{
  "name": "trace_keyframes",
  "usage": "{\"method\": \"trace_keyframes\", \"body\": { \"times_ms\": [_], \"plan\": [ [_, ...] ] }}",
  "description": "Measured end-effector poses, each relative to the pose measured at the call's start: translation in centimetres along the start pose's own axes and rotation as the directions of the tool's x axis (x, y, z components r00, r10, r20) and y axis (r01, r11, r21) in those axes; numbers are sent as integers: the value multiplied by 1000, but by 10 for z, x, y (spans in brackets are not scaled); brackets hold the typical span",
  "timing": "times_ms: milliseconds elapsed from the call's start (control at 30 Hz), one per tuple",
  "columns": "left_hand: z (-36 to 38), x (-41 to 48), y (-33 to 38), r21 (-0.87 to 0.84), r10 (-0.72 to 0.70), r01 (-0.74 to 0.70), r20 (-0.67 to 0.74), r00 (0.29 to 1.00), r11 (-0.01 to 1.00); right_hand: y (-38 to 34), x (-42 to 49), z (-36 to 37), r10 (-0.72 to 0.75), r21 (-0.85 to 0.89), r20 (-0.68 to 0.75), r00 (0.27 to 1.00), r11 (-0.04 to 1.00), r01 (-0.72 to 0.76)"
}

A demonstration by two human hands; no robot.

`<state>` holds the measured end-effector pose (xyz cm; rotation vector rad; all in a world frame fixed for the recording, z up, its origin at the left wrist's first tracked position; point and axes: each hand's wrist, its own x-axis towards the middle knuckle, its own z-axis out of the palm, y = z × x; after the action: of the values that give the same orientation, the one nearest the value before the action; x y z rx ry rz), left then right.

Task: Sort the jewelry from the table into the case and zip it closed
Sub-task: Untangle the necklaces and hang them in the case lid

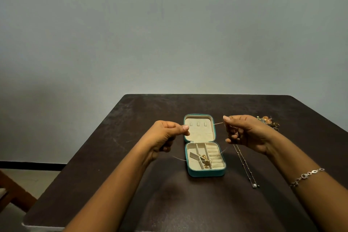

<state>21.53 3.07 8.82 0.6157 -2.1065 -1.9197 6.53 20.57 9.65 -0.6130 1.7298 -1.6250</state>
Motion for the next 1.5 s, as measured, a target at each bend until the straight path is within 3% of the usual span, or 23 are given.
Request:
{"method": "trace_keyframes", "body": {
  "times_ms": [200,500,667,933,1100,1200,1333,1500],
  "plan": [
    [-8,3,3,-332,-1,-27,-86,996,943,-5,4,-22,48,-89,37,998,995,-45],
    [-9,7,1,-598,-99,-32,-186,978,801,2,4,-47,83,-40,140,987,996,-78],
    [-5,9,-3,-548,-128,-75,-322,938,833,4,-2,-55,6,67,135,991,998,-15],
    [8,10,-10,-442,-99,-47,-302,948,896,-7,-7,-73,-94,220,36,995,972,84],
    [17,11,-14,-353,-70,-53,-326,943,934,-12,-8,-85,-57,232,10,998,971,53],
    [23,9,-16,-256,-4,-86,-332,943,963,-16,-11,-90,-31,158,4,1000,987,30],
    [28,8,-19,-111,72,-115,-333,940,987,-18,-12,-103,49,-66,6,999,997,-49],
    [38,9,-23,-55,127,-151,-310,942,987,-19,-15,-111,153,-397,-11,988,906,-145]
  ]
}}
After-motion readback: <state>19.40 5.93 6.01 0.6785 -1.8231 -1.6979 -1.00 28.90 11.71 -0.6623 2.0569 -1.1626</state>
